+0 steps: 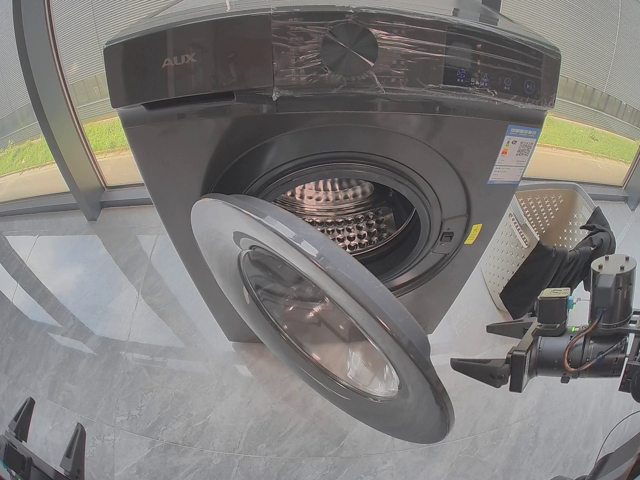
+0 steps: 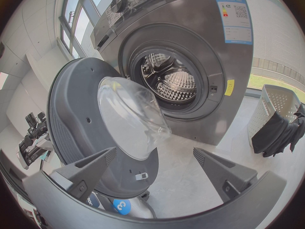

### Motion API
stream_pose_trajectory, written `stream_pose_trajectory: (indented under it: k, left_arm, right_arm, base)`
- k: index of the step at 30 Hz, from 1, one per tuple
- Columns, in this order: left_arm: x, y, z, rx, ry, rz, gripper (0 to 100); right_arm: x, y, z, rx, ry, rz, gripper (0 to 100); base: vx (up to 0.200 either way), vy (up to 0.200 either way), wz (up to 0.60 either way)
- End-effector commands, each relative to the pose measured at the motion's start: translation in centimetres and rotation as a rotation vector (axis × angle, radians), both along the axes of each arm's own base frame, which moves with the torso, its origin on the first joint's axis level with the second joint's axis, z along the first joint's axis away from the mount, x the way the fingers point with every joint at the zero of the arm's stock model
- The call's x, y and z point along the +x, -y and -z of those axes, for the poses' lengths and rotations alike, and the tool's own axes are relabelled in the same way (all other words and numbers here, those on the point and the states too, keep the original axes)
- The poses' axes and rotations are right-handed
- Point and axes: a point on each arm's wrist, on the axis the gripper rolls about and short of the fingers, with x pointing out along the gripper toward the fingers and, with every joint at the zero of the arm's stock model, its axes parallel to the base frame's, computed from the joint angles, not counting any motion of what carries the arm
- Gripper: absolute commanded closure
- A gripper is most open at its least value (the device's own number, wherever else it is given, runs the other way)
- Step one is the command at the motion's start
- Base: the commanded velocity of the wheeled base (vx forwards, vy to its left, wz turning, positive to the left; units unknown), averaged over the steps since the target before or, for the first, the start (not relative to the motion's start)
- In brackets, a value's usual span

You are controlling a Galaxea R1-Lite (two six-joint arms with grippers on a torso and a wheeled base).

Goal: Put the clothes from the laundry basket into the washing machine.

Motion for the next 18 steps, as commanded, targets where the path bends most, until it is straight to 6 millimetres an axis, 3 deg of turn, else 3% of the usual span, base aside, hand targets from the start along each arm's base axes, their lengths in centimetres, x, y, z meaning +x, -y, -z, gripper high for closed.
stream_pose_trajectory:
  k: [1,11,18]
  left_arm:
    - [0.0,0.0,0.4,-0.001,0.002,0.0,0]
    - [0.0,0.0,0.4,-0.001,0.002,0.0,0]
    - [0.0,0.0,0.4,0.001,0.002,0.0,0]
  right_arm:
    - [-0.3,-0.8,0.7,-0.014,-0.028,-0.045,0]
    - [-2.2,-2.7,1.8,-0.03,-0.075,-0.177,0]
    - [-2.1,-2.9,1.3,0.006,-0.079,-0.185,0]
  base:
    - [0.0,0.0,0.0]
    - [0.0,0.0,0.0]
    - [0.0,0.0,0.0]
